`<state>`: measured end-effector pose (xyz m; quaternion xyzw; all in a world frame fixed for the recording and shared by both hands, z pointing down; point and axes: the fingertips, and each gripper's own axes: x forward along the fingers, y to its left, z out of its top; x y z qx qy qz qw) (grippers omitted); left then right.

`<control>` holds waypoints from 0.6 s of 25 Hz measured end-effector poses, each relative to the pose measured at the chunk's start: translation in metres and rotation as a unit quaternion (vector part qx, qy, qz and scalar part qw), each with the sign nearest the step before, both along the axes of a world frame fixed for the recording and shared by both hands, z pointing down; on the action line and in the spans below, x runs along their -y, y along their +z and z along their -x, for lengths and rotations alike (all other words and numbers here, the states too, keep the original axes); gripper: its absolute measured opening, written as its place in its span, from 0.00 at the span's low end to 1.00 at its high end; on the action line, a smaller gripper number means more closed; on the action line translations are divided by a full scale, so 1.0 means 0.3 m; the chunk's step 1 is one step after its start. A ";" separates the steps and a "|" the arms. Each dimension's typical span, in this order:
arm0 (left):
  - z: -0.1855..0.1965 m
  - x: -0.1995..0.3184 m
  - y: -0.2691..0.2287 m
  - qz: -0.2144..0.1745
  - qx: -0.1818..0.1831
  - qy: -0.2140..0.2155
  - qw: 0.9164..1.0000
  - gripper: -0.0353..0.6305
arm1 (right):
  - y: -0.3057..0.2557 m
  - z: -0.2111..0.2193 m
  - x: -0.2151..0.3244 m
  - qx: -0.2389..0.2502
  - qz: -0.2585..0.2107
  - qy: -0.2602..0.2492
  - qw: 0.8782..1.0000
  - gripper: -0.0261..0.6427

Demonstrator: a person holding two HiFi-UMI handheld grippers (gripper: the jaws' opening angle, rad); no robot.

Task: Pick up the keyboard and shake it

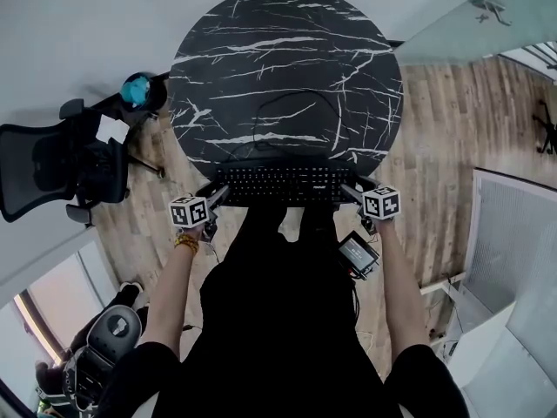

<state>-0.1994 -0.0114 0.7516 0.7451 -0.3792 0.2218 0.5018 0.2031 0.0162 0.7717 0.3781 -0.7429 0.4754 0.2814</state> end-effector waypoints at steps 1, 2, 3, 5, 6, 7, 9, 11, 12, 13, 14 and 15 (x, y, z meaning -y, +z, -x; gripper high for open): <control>0.006 -0.003 0.002 0.000 0.000 -0.005 1.000 0.40 | -0.005 -0.009 0.001 0.001 -0.002 0.009 1.000 0.41; 0.011 -0.009 0.005 0.000 0.000 -0.008 1.000 0.40 | -0.009 -0.020 0.000 0.002 -0.003 0.020 1.000 0.41; 0.015 -0.016 0.007 0.001 0.000 -0.011 1.000 0.40 | -0.011 -0.030 -0.008 0.004 -0.002 0.030 1.000 0.41; 0.026 -0.029 0.009 0.004 -0.006 -0.019 1.000 0.40 | -0.006 -0.044 -0.032 0.017 0.006 0.045 0.999 0.42; 0.030 -0.030 0.007 0.006 -0.014 -0.025 1.000 0.40 | -0.002 -0.049 -0.038 0.026 0.010 0.054 0.998 0.42; 0.035 -0.030 0.005 0.009 -0.021 -0.032 0.999 0.40 | -0.002 -0.055 -0.039 0.038 0.014 0.065 0.997 0.42; 0.039 -0.039 0.004 0.016 -0.027 -0.038 0.999 0.41 | -0.009 -0.054 -0.038 0.060 0.027 0.076 0.995 0.42; 0.018 -0.073 0.004 0.022 -0.028 -0.015 0.999 0.41 | -0.022 -0.019 -0.052 0.070 0.032 0.056 0.995 0.42; 0.004 -0.089 0.004 0.024 -0.029 -0.003 0.999 0.45 | -0.025 -0.004 -0.061 0.066 0.030 0.042 0.996 0.42; -0.007 -0.100 0.004 0.026 -0.030 0.002 0.999 0.45 | -0.027 0.003 -0.069 0.060 0.027 0.034 0.997 0.42; -0.013 -0.107 0.004 0.030 -0.033 0.003 0.999 0.45 | -0.028 0.001 -0.075 0.055 0.026 0.030 0.998 0.42; -0.018 -0.115 0.004 0.035 -0.039 0.003 0.999 0.45 | -0.028 -0.005 -0.083 0.051 0.026 0.030 0.998 0.42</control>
